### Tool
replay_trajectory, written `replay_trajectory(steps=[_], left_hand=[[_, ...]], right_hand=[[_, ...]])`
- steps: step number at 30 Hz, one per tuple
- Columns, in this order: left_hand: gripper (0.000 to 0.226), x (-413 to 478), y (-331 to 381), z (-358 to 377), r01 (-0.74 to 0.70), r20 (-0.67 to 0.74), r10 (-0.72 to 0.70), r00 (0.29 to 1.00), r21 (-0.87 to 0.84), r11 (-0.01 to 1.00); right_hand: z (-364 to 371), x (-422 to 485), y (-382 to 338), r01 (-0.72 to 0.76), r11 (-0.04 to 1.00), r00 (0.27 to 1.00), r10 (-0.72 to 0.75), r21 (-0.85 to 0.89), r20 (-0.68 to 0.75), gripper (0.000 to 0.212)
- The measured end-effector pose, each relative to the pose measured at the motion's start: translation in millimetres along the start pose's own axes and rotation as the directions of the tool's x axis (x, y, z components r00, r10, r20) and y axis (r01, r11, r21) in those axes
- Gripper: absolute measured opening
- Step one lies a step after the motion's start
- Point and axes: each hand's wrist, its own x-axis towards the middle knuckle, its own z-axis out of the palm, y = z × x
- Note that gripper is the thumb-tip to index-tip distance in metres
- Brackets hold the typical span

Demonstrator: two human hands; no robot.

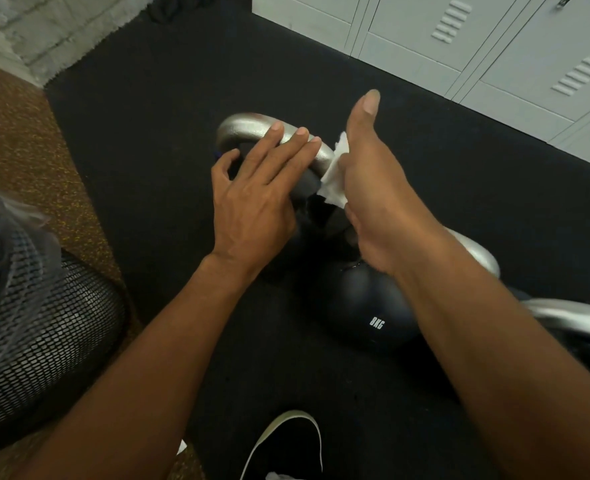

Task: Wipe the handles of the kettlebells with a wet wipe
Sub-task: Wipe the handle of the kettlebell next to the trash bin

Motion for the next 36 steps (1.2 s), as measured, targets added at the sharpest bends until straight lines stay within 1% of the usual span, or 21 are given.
replay_trajectory(steps=[2, 5, 7, 10, 12, 16, 20, 23, 29, 33, 35, 36], left_hand=[[0.060, 0.5, 0.8, -1.7, 0.000, 0.012, 0.000, 1.000, 0.007, 1.000], [0.061, 1.3, 1.0, -2.0, -0.002, 0.004, 0.002, 1.000, 0.018, 1.000], [0.059, 1.2, 1.8, -1.3, -0.009, -0.011, 0.009, 1.000, 0.022, 1.000], [0.061, 0.6, 0.3, -1.0, -0.023, -0.019, 0.024, 1.000, 0.035, 0.999], [0.063, 0.8, -0.8, -1.3, -0.027, -0.022, 0.027, 0.999, 0.035, 0.999], [0.065, 1.2, 0.7, -1.2, -0.020, -0.026, 0.021, 0.999, 0.024, 1.000], [0.065, 1.0, 1.9, -1.0, -0.012, -0.007, 0.012, 1.000, 0.022, 1.000], [0.064, 0.6, 1.2, -1.6, -0.024, 0.001, 0.024, 1.000, 0.030, 0.999], [0.069, -0.2, 2.5, -2.8, -0.013, -0.006, 0.013, 1.000, 0.010, 1.000], [0.068, 1.0, 7.7, -7.3, 0.003, 0.048, -0.003, 0.999, 0.006, 1.000], [0.065, -1.1, 12.1, -10.5, 0.006, 0.083, -0.008, 0.997, 0.016, 1.000], [0.065, -1.9, 13.2, -12.3, 0.004, 0.095, -0.007, 0.995, 0.028, 1.000]], right_hand=[[-6.4, 3.6, -3.4, 0.027, 0.994, 0.999, -0.023, -0.105, 0.041, 0.093], [-14.9, 14.7, -10.9, -0.013, 0.976, 0.994, 0.036, -0.217, 0.102, 0.103], [-20.6, 26.8, -14.2, 0.013, 0.974, 0.988, 0.023, -0.228, 0.153, 0.102], [-26.8, 30.8, -21.2, -0.011, 0.974, 0.978, 0.058, -0.228, 0.200, 0.094], [-33.0, 29.1, -23.8, -0.013, 0.970, 0.971, 0.070, -0.242, 0.230, 0.094], [-47.7, 19.8, -27.4, 0.000, 0.964, 0.981, 0.052, -0.266, 0.188, 0.088], [-43.7, 23.9, -26.5, 0.004, 0.966, 0.979, 0.048, -0.259, 0.196, 0.084], [-31.5, 32.1, -22.5, 0.010, 0.960, 0.969, 0.060, -0.281, 0.238, 0.080], [-44.6, 18.7, -13.9, 0.026, 0.970, 0.977, 0.026, -0.241, 0.213, 0.068], [-48.2, 26.7, -20.2, 0.051, 0.964, 0.980, 0.002, -0.262, 0.198, 0.071], [-43.2, 46.1, -26.8, 0.009, 0.953, 0.960, 0.076, -0.304, 0.268, 0.079], [-39.7, 56.6, -29.1, -0.021, 0.940, 0.931, 0.143, -0.342, 0.335, 0.086]])
